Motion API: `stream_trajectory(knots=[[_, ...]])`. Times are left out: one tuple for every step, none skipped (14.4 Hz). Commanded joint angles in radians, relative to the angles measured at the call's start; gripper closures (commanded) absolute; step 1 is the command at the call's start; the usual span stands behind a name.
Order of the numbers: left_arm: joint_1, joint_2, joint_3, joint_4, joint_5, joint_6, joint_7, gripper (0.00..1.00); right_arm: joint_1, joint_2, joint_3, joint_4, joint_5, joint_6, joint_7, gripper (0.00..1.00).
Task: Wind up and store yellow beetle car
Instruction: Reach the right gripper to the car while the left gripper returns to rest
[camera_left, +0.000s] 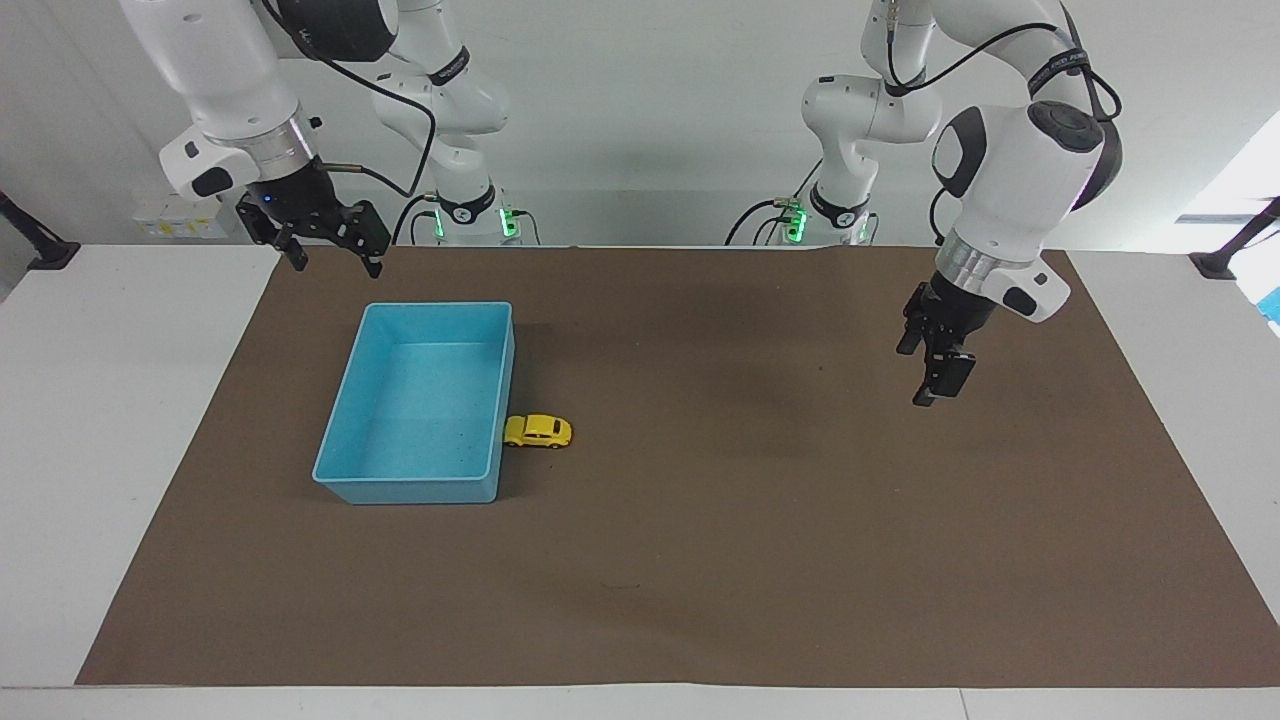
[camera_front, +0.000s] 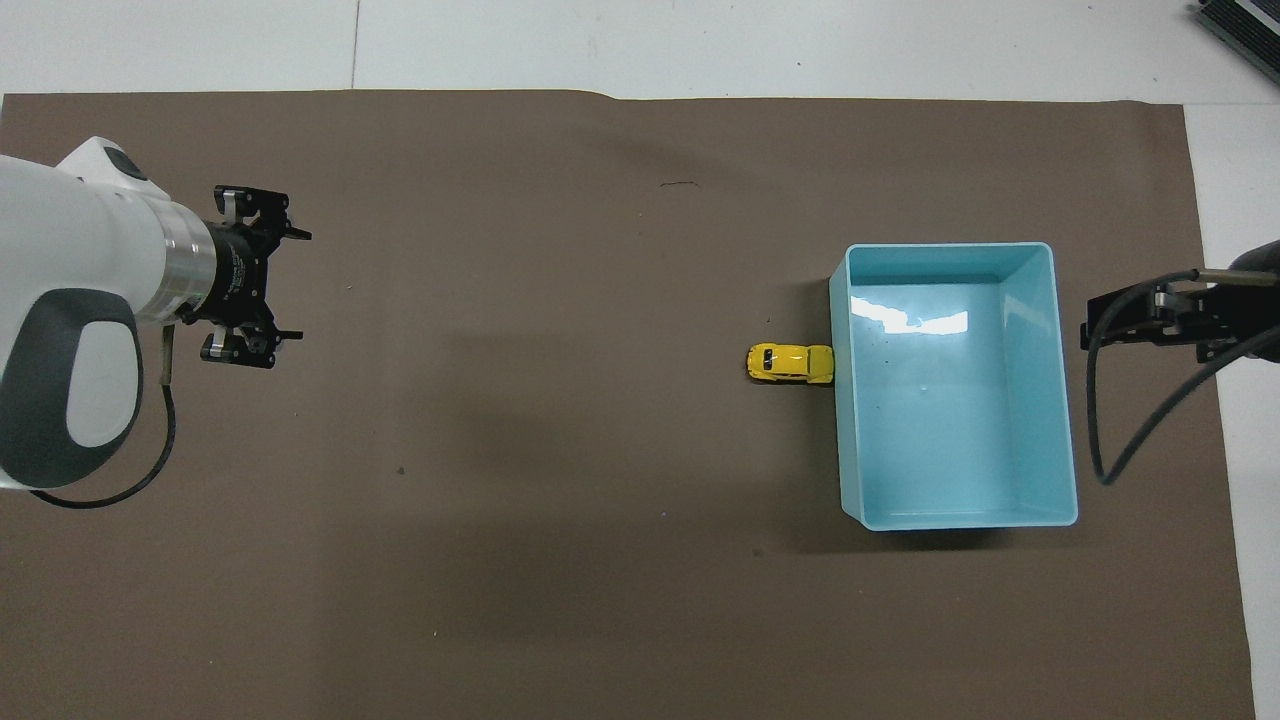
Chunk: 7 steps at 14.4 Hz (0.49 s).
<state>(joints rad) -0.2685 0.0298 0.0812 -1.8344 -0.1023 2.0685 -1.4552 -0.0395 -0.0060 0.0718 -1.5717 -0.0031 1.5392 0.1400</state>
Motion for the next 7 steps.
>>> stream_trajectory(knots=[[0.020, -0.040, -0.011, 0.007, 0.010, -0.054, 0.169, 0.00, 0.015, 0.063, 0.013, 0.088, -0.001, -0.039, -0.011, 0.00], [0.018, -0.050, -0.011, 0.007, 0.010, -0.071, 0.237, 0.00, 0.029, 0.075, 0.014, 0.090, -0.003, -0.031, -0.008, 0.00], [0.018, -0.060, -0.011, 0.009, 0.010, -0.094, 0.312, 0.00, 0.047, 0.090, 0.013, 0.090, -0.005, -0.022, 0.001, 0.00], [0.018, -0.068, -0.011, 0.014, 0.010, -0.112, 0.379, 0.00, 0.068, 0.107, 0.013, 0.090, -0.003, -0.007, 0.015, 0.00], [0.018, -0.074, -0.011, 0.021, 0.010, -0.143, 0.444, 0.00, 0.091, 0.115, 0.014, 0.090, -0.003, 0.025, 0.059, 0.00], [0.020, -0.083, -0.011, 0.035, 0.010, -0.181, 0.504, 0.00, 0.102, 0.121, 0.014, 0.085, -0.005, 0.045, 0.102, 0.00], [0.020, -0.090, -0.009, 0.049, 0.010, -0.223, 0.583, 0.00, 0.111, 0.135, 0.014, 0.085, -0.005, 0.053, 0.145, 0.00]])
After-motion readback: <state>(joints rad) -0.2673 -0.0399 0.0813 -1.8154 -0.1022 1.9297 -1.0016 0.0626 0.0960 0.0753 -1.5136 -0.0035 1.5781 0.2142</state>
